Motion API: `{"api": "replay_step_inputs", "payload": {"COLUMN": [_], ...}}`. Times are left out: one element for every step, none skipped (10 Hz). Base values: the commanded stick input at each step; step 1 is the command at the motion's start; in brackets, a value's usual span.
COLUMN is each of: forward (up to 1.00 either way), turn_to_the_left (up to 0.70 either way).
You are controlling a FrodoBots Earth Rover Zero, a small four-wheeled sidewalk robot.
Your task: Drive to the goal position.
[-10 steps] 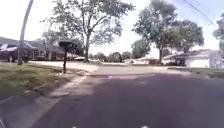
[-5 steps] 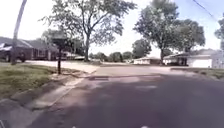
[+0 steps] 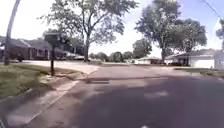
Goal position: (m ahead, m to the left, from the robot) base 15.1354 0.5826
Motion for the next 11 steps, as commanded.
{"api": "replay_step_inputs", "payload": {"forward": [1.00, 1.00, 1.00, 1.00, 1.00, 1.00, 1.00, 1.00, 1.00, 1.00, 1.00], "turn_to_the_left": [0.04, 0.00, 0.00, 0.00, 0.00, 0.00, 0.00, 0.00, 0.00, 0.00, 0.00]}}
